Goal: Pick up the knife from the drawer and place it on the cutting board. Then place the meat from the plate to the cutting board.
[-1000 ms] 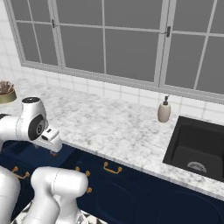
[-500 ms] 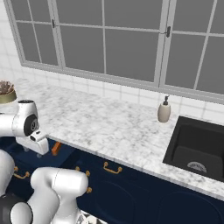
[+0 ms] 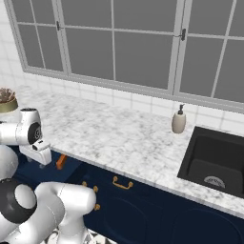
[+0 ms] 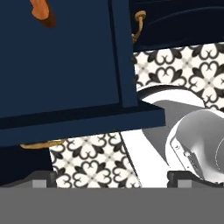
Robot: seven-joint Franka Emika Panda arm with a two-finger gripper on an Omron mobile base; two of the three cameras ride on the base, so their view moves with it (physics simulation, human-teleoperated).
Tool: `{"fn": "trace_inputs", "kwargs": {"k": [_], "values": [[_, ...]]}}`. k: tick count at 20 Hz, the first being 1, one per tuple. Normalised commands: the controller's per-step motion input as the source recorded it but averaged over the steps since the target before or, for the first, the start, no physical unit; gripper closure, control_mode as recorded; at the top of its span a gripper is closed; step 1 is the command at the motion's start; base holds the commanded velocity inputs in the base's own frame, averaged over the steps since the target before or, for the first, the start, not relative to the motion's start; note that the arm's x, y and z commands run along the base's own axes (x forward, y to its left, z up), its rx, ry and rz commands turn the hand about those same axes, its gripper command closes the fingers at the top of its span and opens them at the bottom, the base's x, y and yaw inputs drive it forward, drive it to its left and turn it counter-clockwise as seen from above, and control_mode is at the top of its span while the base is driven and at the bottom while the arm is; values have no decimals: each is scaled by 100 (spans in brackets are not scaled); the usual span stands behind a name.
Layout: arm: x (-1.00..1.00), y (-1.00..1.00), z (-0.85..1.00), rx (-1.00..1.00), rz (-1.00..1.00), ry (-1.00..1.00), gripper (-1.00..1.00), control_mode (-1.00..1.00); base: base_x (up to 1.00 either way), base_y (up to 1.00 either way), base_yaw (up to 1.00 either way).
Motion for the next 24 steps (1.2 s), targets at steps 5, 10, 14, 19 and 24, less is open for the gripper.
{"fn": "trace_inputs", "kwargs": {"k": [5, 10, 14, 19, 24], "values": [[18, 17, -50, -2, -2, 0, -100, -100, 0, 0, 0], [17, 25, -48, -2, -1, 0, -100, -100, 0, 0, 0], [23, 23, -38, -2, -1, 0, -100, -100, 0, 0, 0], [29, 18, -26, 0, 0, 1, -100, -100, 0, 0, 0], [34, 10, -28, -1, 0, 0, -100, -100, 0, 0, 0]]}}
